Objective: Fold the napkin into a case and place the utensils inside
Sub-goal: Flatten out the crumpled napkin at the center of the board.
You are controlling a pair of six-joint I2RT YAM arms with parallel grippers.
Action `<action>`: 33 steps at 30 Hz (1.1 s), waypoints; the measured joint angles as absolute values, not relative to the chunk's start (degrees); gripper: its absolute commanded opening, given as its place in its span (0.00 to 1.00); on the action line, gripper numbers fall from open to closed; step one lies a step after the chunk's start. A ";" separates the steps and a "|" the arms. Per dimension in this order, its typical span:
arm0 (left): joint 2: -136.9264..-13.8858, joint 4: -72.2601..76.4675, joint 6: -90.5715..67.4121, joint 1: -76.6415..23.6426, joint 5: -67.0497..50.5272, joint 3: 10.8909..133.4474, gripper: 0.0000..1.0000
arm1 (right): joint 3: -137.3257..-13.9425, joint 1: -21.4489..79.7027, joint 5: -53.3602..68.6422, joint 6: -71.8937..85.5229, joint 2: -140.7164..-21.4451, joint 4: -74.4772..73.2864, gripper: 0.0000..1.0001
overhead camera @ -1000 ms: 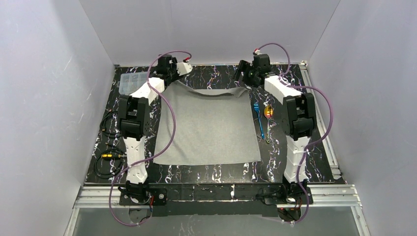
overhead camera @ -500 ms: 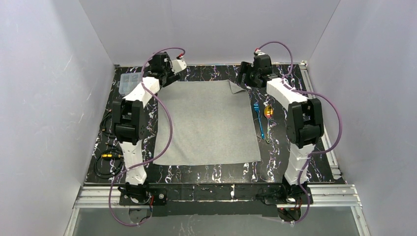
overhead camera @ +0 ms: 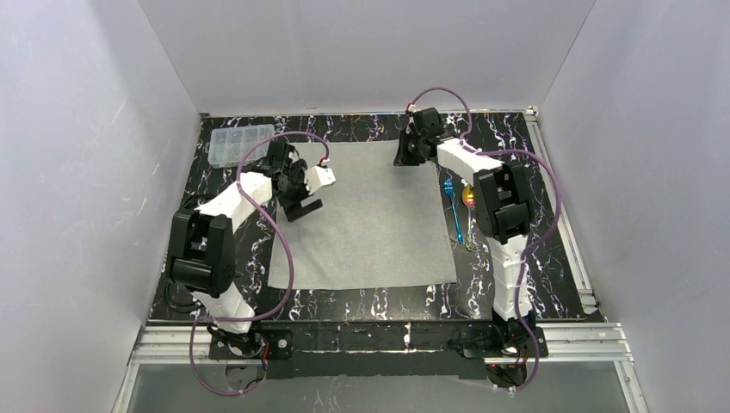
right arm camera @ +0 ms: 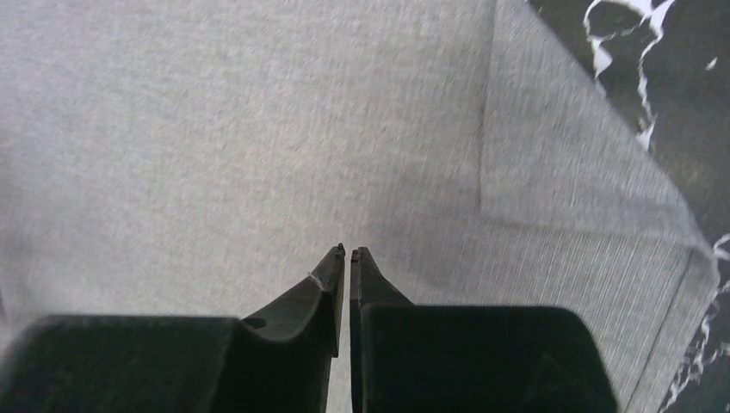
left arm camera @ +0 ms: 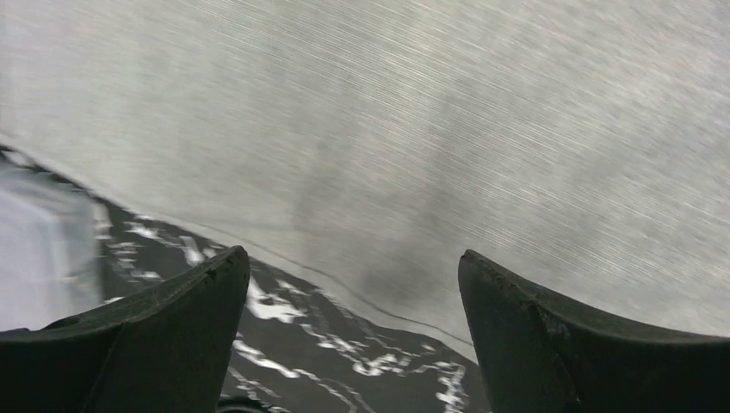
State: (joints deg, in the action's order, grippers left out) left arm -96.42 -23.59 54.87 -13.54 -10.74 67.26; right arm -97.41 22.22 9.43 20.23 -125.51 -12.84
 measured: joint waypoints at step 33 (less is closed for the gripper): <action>-89.80 -21.61 67.96 -19.16 -6.59 50.09 0.79 | -119.87 14.00 -6.83 15.68 -138.82 -17.87 0.33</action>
